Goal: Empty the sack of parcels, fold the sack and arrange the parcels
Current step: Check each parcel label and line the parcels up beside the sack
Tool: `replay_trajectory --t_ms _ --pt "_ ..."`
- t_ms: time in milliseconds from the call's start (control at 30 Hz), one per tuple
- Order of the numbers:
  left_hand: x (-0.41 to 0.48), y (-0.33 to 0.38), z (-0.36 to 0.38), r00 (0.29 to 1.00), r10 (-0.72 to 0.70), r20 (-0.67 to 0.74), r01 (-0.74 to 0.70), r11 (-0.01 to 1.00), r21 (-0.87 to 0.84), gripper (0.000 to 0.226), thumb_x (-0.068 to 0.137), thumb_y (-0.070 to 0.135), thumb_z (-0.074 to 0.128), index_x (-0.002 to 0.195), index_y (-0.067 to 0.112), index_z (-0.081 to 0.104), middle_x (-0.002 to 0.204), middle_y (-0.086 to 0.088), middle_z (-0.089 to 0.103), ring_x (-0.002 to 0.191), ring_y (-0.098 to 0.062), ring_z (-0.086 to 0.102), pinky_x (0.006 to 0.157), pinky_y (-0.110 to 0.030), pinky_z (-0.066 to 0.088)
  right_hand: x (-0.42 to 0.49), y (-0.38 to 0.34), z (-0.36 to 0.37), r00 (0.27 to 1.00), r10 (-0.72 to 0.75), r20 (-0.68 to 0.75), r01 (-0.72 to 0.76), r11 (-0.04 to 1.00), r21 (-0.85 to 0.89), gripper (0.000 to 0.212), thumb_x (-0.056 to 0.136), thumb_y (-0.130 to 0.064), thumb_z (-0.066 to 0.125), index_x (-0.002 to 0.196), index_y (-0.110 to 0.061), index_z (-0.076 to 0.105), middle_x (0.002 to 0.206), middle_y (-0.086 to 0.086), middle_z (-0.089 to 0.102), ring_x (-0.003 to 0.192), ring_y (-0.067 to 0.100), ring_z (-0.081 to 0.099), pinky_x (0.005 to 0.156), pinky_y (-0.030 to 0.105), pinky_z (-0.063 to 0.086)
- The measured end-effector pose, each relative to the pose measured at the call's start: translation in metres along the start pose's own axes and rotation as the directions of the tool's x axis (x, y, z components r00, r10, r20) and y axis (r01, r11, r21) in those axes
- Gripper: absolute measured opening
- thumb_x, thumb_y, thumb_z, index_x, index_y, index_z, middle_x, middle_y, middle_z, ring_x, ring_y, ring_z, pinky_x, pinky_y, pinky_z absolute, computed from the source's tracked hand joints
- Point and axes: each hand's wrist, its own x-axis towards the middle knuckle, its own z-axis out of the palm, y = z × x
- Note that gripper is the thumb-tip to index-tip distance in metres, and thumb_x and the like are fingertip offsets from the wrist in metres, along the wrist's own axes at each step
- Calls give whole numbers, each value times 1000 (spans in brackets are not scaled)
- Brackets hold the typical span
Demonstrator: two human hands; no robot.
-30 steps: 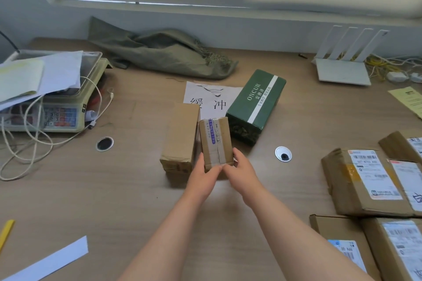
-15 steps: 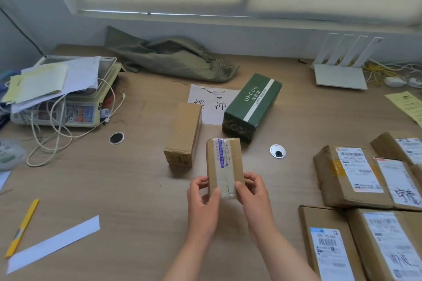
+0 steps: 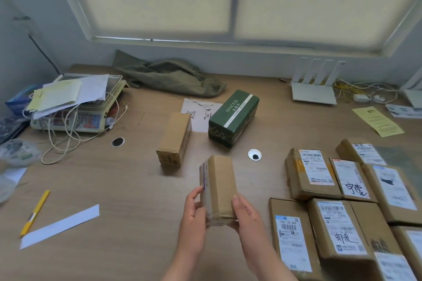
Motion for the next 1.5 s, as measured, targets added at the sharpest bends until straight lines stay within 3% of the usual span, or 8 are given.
replay_trajectory --t_ms 100,167,267,567,900,1133,1367,1500 --pt "-10 3 3 999 -2 43 4 999 -32 21 101 40 46 121 38 53 112 -4 72 98 -17 71 77 -31 56 -13 -4 -1 999 -27 21 27 999 20 30 103 -22 47 129 -26 61 115 -7 74 107 10 69 88 27 56" --pt "-16 5 5 993 10 118 -1 997 -76 52 80 59 60 124 32 52 113 -1 74 105 -20 71 85 -37 57 -23 -6 -4 998 -36 51 34 998 45 36 98 -28 56 133 -29 57 122 -9 71 114 12 66 98 35 54" --pt "-23 9 11 978 47 203 -28 995 -98 75 65 50 76 130 20 54 120 -6 73 109 -27 71 95 -46 56 -33 -7 -9 996 -72 54 67 994 84 38 94 -23 61 131 -33 61 130 -12 67 121 16 63 105 44 49" --pt "-34 17 27 964 88 250 -63 992 -108 50 85 40 60 128 16 62 120 -10 73 111 -31 70 101 -54 51 -42 -13 -27 990 -129 -60 129 992 -7 65 87 -19 74 139 -45 43 125 -20 66 115 1 63 89 22 54" --pt "-14 12 38 995 48 82 -28 973 -228 77 59 33 80 127 16 49 112 -12 75 102 -30 73 82 -45 58 -34 -15 -54 997 -11 72 -2 984 177 62 88 4 66 138 -29 53 127 8 69 117 30 66 99 51 52" --pt "8 17 34 993 55 106 -35 982 -186 51 93 10 65 135 30 46 111 -10 75 92 -22 72 78 -41 56 -23 -23 -80 988 5 -156 45 948 316 114 44 -38 99 142 -27 42 116 14 72 109 29 70 93 41 56" --pt "-5 -4 56 973 -10 230 70 965 -255 68 74 17 71 132 42 47 120 -2 73 101 -24 72 86 -43 58 -24 -25 -85 994 39 -101 -5 948 317 56 86 -17 73 137 -29 53 125 10 69 110 29 69 102 48 50" --pt "0 -7 58 978 -47 205 83 982 -170 72 53 27 81 117 14 49 110 -10 75 88 -22 73 71 -36 57 -14 -31 -94 980 44 -193 14 957 289 56 95 -7 58 143 -32 43 123 17 68 102 26 70 92 42 55"
